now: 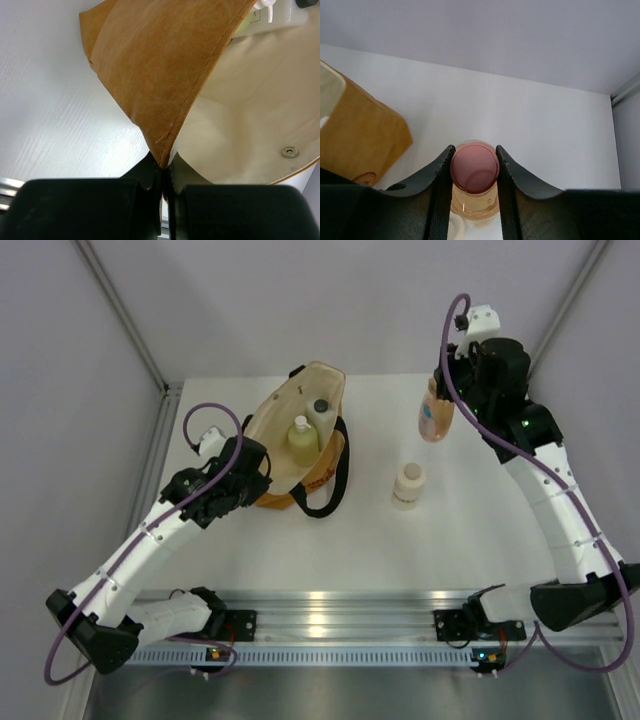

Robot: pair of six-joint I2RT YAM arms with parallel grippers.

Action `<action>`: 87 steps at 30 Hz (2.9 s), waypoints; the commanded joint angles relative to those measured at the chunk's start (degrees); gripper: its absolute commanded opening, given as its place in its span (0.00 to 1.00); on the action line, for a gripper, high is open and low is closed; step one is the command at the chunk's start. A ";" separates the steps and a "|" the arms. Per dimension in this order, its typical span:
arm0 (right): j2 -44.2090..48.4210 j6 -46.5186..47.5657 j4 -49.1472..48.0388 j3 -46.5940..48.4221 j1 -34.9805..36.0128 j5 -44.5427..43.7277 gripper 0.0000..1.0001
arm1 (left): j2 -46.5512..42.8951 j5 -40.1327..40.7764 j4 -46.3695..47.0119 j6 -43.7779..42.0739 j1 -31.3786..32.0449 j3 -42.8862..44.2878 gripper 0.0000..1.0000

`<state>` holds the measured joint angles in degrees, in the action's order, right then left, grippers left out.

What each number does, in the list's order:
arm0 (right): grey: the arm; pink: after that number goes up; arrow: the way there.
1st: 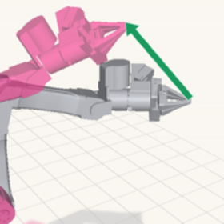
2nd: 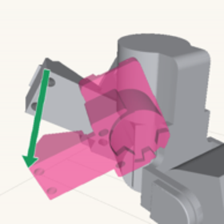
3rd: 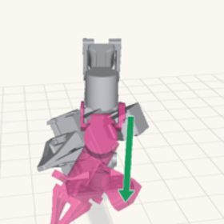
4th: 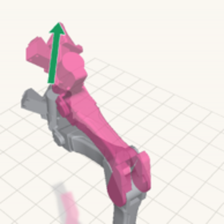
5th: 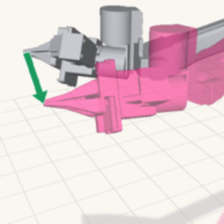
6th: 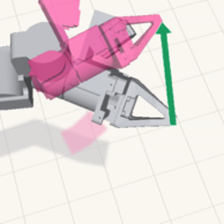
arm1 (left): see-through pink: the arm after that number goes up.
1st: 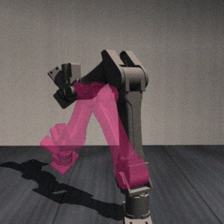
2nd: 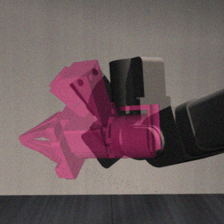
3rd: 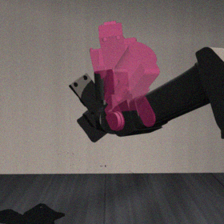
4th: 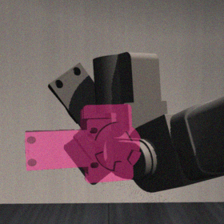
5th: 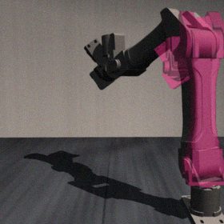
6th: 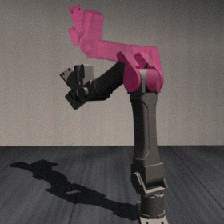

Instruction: Take the personal care products out of the canvas bag

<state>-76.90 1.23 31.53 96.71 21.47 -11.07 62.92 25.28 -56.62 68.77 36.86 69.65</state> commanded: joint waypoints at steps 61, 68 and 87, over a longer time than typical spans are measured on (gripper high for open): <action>6.25 -12.22 -25.57 -26.34 1.08 12.93 0.67 | 2.30 -2.34 2.39 -2.94 0.05 2.60 0.00; -3.06 -13.01 -15.28 -10.59 16.04 7.47 0.66 | 7.04 -5.32 3.18 -7.42 0.14 6.11 0.00; -30.58 -9.94 -3.76 15.52 24.23 4.31 0.60 | 9.86 -5.94 3.53 -10.85 -0.04 8.05 0.00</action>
<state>-105.08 -10.52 25.10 107.81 45.21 -3.51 72.53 19.33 -55.72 58.92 36.86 76.01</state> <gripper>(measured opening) 0.599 0.036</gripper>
